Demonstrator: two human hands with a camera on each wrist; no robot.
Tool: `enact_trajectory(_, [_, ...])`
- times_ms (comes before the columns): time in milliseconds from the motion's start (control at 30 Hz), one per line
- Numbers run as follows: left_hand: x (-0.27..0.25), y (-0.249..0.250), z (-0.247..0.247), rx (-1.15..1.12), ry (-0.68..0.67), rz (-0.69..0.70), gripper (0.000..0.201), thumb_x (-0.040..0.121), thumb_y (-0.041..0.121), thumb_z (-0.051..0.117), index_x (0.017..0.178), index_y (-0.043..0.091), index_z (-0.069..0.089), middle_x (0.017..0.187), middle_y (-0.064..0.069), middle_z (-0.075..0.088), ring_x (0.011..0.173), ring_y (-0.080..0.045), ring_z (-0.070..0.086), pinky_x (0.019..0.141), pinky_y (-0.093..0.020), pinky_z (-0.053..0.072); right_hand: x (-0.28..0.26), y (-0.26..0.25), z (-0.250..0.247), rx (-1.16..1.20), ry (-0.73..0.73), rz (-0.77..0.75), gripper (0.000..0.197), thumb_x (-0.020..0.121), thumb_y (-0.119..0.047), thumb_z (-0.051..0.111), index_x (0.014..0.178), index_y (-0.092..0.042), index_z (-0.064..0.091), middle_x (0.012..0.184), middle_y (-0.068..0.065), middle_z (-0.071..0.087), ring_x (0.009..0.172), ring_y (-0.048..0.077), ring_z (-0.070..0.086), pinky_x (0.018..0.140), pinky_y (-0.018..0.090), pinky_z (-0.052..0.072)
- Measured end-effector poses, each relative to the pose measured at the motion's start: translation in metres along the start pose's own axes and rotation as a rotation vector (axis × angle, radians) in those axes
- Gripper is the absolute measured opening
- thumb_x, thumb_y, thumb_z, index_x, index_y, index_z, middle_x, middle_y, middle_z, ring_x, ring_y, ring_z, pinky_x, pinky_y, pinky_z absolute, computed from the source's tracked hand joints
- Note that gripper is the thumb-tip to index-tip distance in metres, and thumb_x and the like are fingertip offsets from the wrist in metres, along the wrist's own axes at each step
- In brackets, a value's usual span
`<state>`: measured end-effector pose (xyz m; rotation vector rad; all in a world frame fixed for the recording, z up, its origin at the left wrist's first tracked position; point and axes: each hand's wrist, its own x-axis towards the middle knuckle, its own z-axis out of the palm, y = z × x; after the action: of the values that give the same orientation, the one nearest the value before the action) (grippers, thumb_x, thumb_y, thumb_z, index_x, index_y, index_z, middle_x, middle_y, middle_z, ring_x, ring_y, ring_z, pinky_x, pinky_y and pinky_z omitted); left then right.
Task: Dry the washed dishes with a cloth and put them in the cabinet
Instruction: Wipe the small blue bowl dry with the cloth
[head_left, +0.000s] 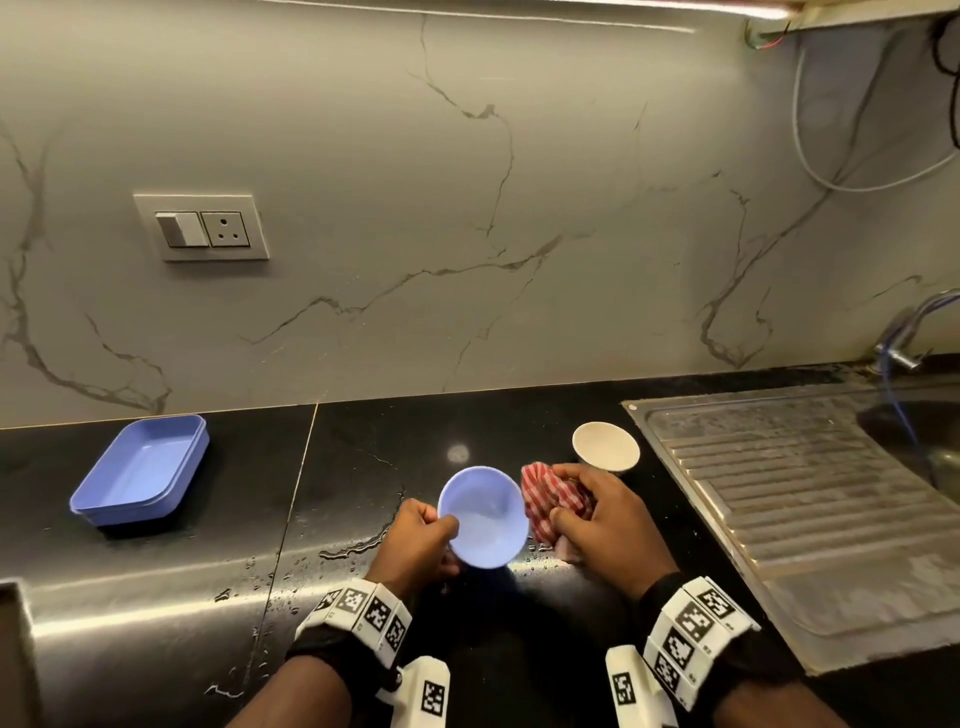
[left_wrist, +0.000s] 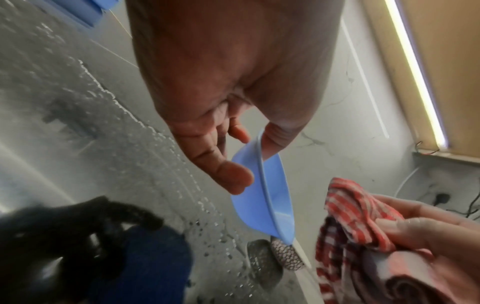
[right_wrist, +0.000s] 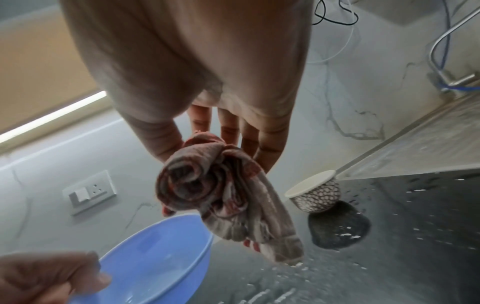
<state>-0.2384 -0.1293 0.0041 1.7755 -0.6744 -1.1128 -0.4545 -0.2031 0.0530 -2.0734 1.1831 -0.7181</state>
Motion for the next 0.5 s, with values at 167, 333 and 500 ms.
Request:
enact_trajectory(167, [-0.016, 0.022, -0.002, -0.145, -0.117, 0.066, 0.021, 0.097, 0.019, 0.060, 0.117, 0.017, 0.053, 0.112, -0.013, 0.064, 0.085, -0.022, 0.067, 0.067, -0.036, 0.061, 0.005, -0.017, 0.014, -0.087, -0.042, -0.120, 0.043, 0.091, -0.022, 0.064, 0.131, -0.030, 0.054, 0.122, -0.012, 0.054, 0.109, 0.006, 0.056, 0.097, 0.024, 0.051])
enact_trajectory(333, [-0.033, 0.033, -0.004, -0.272, -0.263, 0.101, 0.040, 0.091, 0.048, 0.063, 0.123, 0.024, 0.060, 0.121, -0.011, 0.067, 0.108, -0.031, 0.069, 0.079, -0.053, 0.061, 0.006, -0.034, 0.021, -0.228, 0.002, -0.283, 0.045, 0.096, -0.023, 0.061, 0.139, -0.026, 0.050, 0.136, -0.007, 0.051, 0.121, 0.011, 0.052, 0.102, 0.024, 0.048])
enact_trajectory(500, [-0.039, 0.043, -0.006, -0.362, -0.300, 0.174, 0.046, 0.085, 0.045, 0.066, 0.126, 0.026, 0.058, 0.123, -0.013, 0.065, 0.104, -0.032, 0.071, 0.081, -0.058, 0.059, 0.009, -0.047, 0.025, -0.188, 0.060, -0.304, 0.047, 0.095, -0.017, 0.060, 0.141, -0.024, 0.050, 0.138, -0.005, 0.049, 0.122, 0.012, 0.052, 0.098, 0.014, 0.042])
